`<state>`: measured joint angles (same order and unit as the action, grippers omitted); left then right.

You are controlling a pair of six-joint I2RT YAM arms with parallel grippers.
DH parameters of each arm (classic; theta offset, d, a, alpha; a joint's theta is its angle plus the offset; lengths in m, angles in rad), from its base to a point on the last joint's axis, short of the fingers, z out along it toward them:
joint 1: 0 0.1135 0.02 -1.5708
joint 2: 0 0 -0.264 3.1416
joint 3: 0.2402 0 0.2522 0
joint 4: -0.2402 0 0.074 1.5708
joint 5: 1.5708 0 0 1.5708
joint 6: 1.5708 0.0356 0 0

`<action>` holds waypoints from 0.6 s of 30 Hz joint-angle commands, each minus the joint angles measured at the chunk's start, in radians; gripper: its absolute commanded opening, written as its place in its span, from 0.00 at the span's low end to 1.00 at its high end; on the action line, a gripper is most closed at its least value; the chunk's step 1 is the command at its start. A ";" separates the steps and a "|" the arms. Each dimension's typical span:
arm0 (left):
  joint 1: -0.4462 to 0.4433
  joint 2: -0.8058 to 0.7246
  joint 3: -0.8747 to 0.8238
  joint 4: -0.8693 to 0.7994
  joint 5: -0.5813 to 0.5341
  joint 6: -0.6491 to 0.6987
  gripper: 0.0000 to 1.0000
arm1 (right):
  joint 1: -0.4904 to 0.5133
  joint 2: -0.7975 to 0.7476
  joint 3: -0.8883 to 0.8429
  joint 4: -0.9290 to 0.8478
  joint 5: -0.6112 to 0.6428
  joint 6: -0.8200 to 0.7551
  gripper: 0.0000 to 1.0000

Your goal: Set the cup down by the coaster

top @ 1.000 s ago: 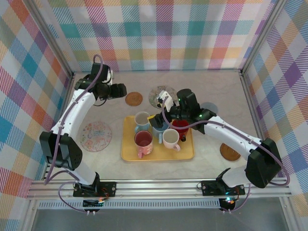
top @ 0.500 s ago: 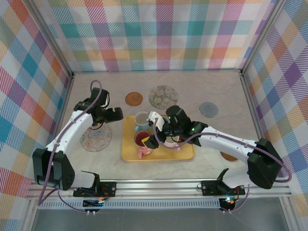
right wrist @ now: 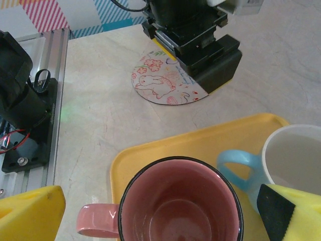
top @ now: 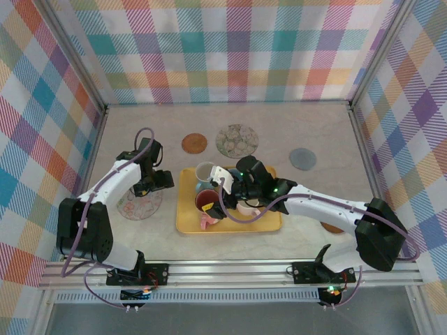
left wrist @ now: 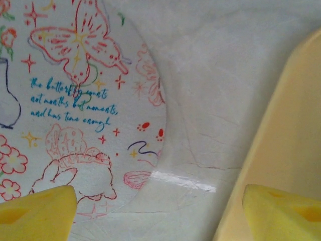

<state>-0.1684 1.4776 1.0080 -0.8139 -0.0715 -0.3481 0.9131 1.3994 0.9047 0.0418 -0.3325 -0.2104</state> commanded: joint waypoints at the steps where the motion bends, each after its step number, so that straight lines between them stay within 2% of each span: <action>1: 0.016 0.042 -0.019 -0.017 -0.008 -0.018 0.85 | 0.004 0.010 0.009 0.042 0.014 -0.038 0.99; 10: 0.036 0.143 -0.031 0.043 -0.002 -0.034 0.84 | 0.004 0.006 -0.019 0.083 0.036 -0.060 0.99; 18: 0.050 0.232 -0.048 0.091 -0.025 -0.055 0.77 | 0.004 0.001 -0.029 0.102 0.049 -0.065 0.99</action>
<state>-0.1276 1.6855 0.9775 -0.7418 -0.0772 -0.3798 0.9134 1.4002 0.8951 0.0910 -0.2882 -0.2516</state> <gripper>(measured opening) 0.775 0.988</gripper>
